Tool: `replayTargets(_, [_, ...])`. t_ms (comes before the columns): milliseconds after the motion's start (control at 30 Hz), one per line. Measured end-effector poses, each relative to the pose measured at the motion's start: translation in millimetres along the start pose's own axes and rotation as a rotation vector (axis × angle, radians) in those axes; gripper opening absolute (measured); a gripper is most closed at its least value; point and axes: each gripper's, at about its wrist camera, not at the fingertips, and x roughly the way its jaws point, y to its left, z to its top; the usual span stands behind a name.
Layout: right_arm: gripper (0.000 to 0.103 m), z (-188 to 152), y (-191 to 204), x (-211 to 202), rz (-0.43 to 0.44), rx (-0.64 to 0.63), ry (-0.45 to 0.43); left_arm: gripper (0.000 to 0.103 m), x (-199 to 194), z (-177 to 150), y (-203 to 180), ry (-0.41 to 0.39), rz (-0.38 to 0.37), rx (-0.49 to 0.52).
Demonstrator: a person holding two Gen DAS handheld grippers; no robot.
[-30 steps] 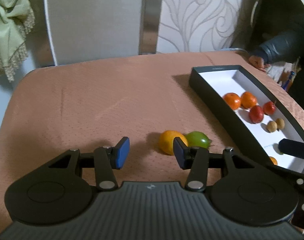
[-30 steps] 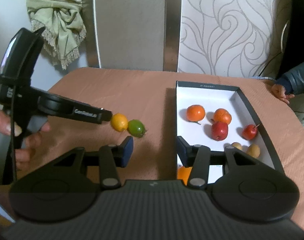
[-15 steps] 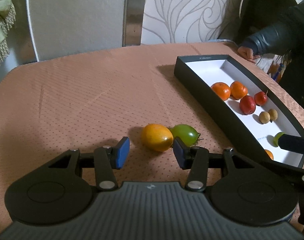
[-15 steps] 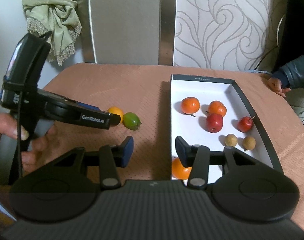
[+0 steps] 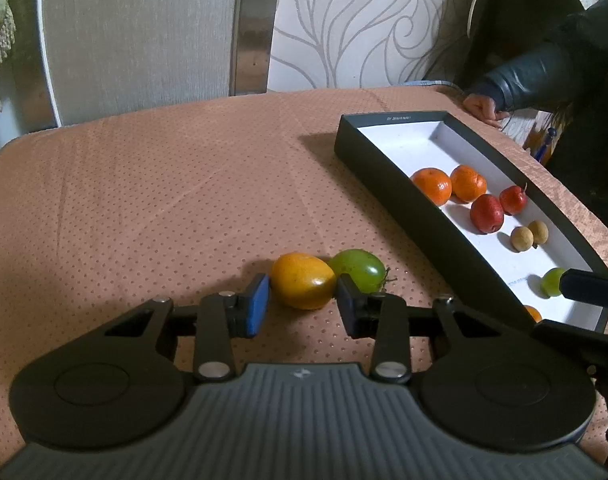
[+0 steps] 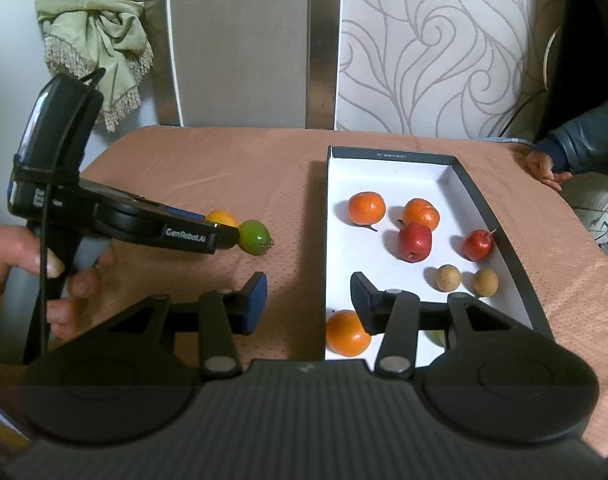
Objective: Organize fruits
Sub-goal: 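Grasp the green lime with the right gripper while the left gripper holds the lemon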
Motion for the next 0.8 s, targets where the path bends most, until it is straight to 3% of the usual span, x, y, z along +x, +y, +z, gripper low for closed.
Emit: replayTargets(800, [0.048, 17.0, 24.9, 44.5, 0.094, -0.081, 0.049, 0.042, -24.0, -2.1, 36.8, -0.032, 0.117, -0.066])
